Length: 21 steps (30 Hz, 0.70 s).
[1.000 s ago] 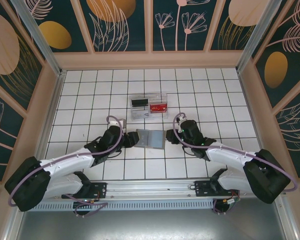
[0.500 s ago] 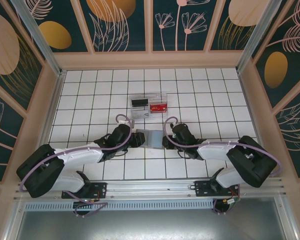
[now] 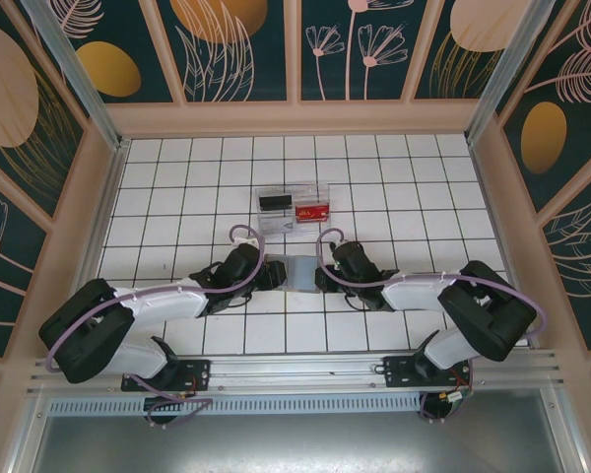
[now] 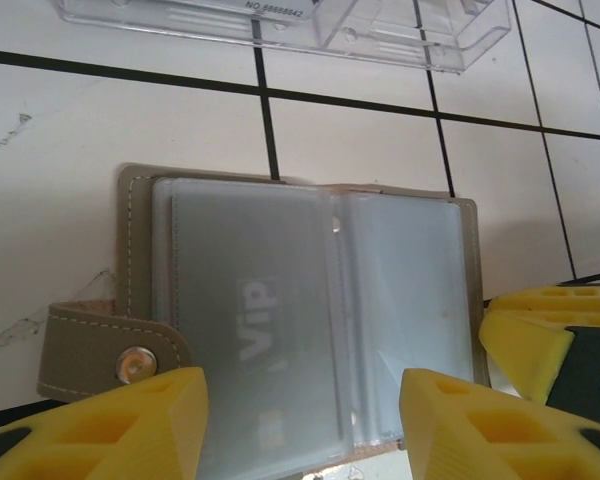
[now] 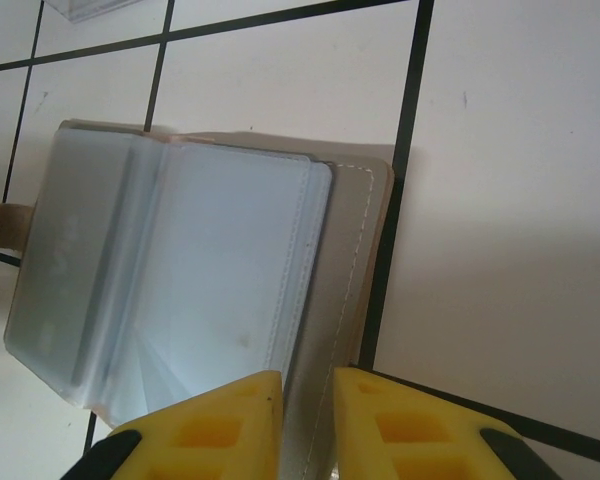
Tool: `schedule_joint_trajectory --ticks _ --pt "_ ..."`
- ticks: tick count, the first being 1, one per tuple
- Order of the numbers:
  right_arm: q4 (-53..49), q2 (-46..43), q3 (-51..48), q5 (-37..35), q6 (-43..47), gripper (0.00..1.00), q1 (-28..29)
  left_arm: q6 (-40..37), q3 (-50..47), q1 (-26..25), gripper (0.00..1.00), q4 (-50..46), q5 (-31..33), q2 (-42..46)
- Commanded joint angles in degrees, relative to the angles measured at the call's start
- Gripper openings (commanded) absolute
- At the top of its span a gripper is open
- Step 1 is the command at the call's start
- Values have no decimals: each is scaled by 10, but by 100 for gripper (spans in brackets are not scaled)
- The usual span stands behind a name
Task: Take the credit cards out of the card holder
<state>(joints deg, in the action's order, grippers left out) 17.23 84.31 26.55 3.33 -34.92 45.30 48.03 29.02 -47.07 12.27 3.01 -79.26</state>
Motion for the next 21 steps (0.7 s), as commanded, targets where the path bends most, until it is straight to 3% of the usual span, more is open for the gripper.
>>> schedule_joint_trajectory --ticks 1,21 --pt "-11 12 20 -9 -5 22 8 -10 15 -4 55 -11 12 -10" --pt "-26 22 32 -19 -2 21 17 -7 38 -3 58 -44 55 -46"
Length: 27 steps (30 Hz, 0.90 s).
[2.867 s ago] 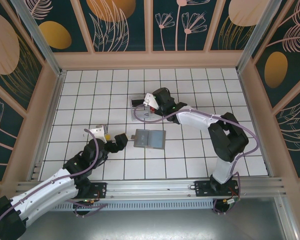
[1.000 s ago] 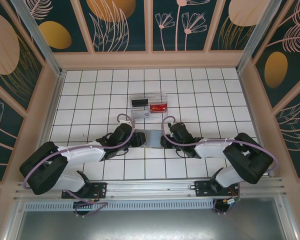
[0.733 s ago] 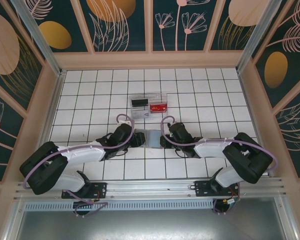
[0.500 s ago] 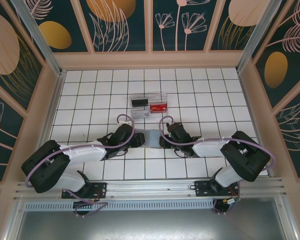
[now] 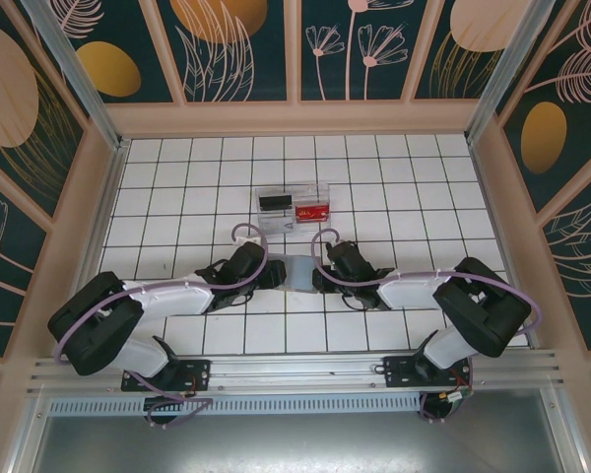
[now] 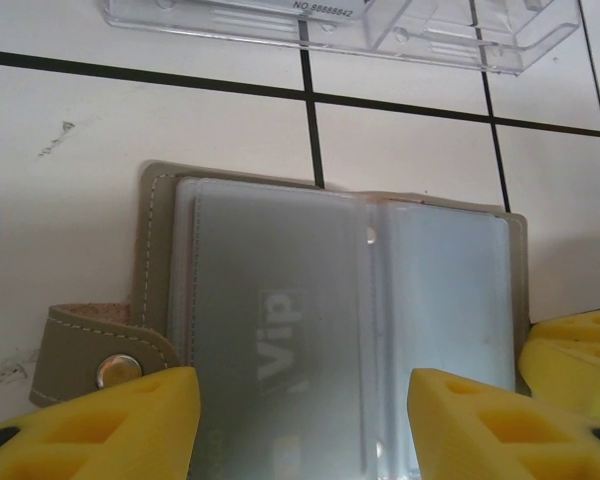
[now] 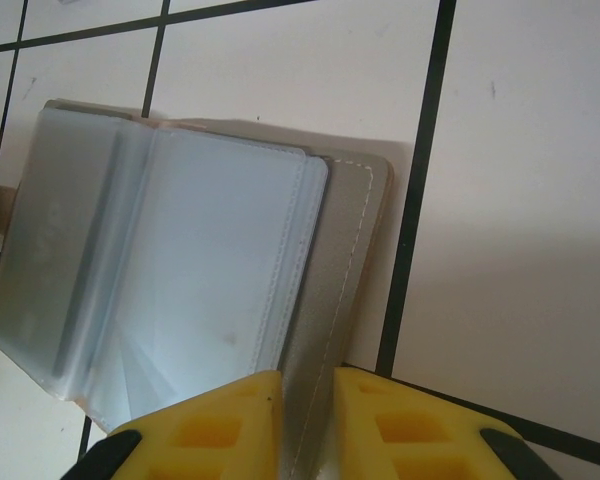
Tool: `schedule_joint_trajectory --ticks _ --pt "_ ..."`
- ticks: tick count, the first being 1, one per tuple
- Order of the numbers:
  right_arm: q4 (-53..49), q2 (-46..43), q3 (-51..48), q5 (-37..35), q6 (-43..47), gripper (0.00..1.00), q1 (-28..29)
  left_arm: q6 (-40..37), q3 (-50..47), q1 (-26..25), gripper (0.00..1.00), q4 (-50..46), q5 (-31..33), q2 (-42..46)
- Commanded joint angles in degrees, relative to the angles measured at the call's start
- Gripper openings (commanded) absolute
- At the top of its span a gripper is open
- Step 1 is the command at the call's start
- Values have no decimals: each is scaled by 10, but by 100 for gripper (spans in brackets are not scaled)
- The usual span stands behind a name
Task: Take the credit cards out of the card holder
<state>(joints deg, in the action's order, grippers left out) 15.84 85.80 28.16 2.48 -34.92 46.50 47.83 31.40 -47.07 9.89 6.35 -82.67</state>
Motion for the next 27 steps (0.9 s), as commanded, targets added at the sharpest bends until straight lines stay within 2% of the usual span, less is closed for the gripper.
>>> schedule_joint_trajectory --ticks 1,14,27 --pt "-12 7 16 -11 -2 21 5 -5 16 -4 58 -20 23 -14" --pt "-13 16 20 -7 -3 21 8 -7 27 -3 59 -18 16 -47" --pt "-12 24 25 -3 -2 21 9 -13 10 -4 62 60 -86 -32"
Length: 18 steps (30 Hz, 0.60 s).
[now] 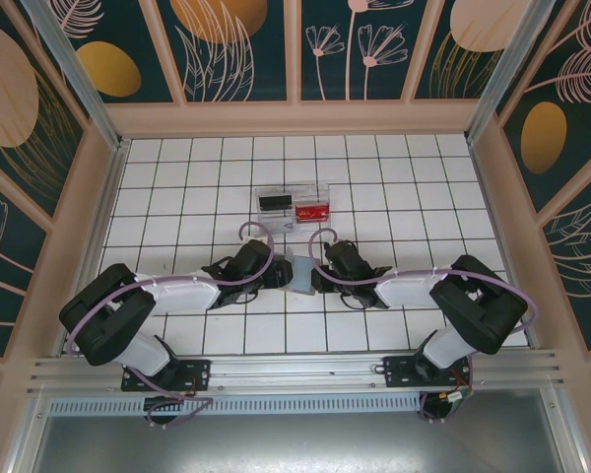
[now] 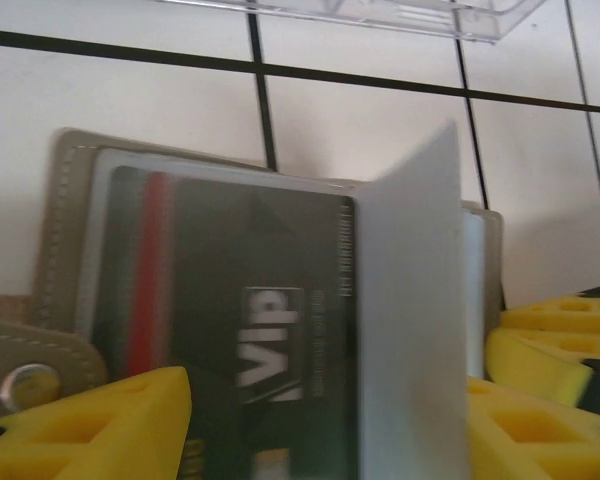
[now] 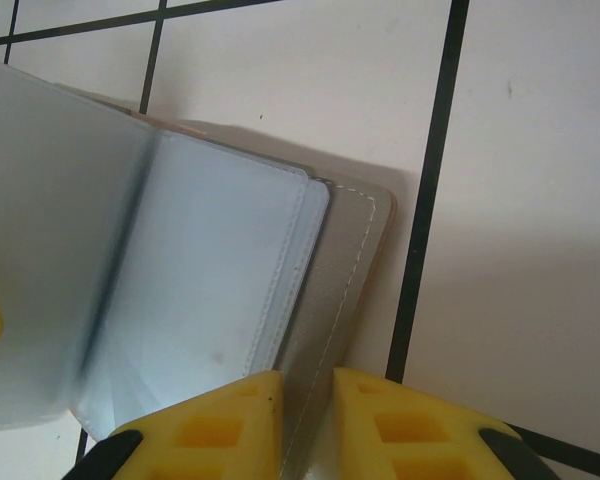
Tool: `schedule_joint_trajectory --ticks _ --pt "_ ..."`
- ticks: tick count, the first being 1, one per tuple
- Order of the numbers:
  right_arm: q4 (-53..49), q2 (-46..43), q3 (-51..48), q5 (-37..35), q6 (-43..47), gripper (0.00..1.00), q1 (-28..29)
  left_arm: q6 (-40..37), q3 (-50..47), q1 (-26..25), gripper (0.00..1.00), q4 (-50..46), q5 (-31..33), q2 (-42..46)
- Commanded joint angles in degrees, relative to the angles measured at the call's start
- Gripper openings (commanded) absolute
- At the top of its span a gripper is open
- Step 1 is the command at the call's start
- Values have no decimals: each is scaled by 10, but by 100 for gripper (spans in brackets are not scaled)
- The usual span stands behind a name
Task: Take the credit cards out of the card holder
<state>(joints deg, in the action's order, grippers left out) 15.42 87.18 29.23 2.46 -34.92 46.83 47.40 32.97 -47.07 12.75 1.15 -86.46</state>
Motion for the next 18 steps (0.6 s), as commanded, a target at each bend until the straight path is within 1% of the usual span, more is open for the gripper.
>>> schedule_joint_trajectory --ticks 1,8,13,16,18 --pt "-9 10 14 -3 -2 21 5 -8 -6 -4 62 36 -38 7" --pt "-12 5 13 -6 -1 21 5 -9 -6 -3 61 51 -52 25" --pt "-18 -8 13 -19 0 21 5 -8 -6 -7 58 84 -93 31" --pt "-24 -24 12 -27 -1 21 5 -14 3 -15 61 92 -112 26" --pt "-30 -33 11 -31 -1 21 5 -20 7 -18 60 85 -113 26"
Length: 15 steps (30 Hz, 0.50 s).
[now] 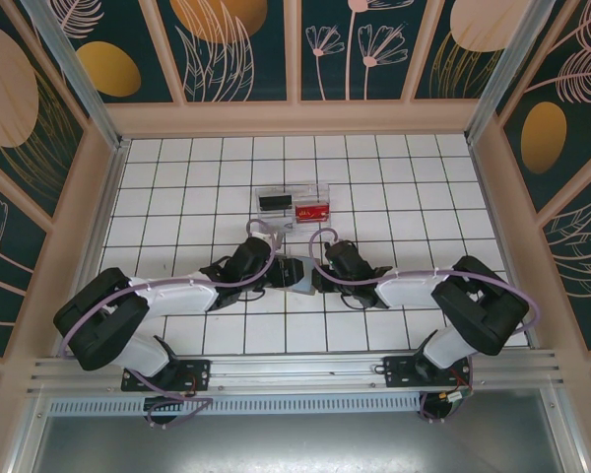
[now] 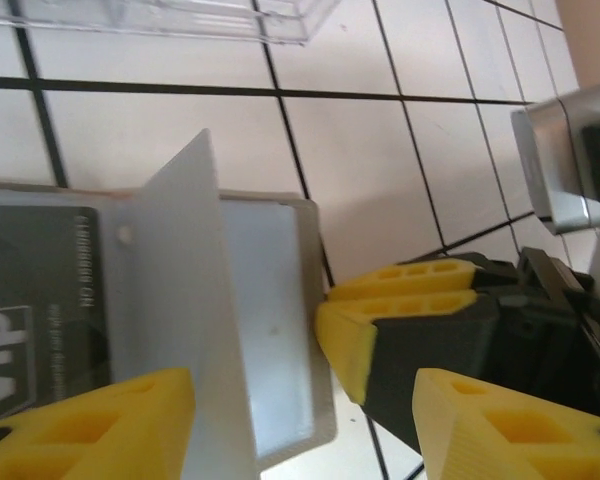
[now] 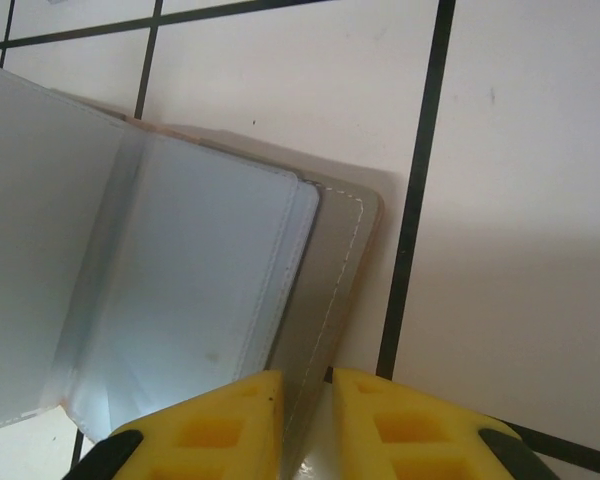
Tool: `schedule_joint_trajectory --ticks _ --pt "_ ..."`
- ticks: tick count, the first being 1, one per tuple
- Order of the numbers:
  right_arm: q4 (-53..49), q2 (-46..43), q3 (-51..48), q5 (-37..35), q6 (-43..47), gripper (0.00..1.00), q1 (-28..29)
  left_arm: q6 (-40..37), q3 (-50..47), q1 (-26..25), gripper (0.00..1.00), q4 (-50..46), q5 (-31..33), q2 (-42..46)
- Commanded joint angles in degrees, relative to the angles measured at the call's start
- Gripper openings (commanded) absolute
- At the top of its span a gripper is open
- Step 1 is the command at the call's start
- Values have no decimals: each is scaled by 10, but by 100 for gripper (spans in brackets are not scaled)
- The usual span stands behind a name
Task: Take the credit cards out of the card holder
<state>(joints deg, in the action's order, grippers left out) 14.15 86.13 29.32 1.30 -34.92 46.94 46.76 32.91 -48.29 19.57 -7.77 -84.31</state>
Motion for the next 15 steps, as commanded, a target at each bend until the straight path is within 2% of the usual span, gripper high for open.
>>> schedule_joint_trajectory --ticks 1,15 --pt "-20 -28 9 -19 -2 21 4 -16 7 -6 59 17 -23 8" --pt "-46 -81 10 -52 -13 22 2 -39 -1 -5 59 -30 35 43"
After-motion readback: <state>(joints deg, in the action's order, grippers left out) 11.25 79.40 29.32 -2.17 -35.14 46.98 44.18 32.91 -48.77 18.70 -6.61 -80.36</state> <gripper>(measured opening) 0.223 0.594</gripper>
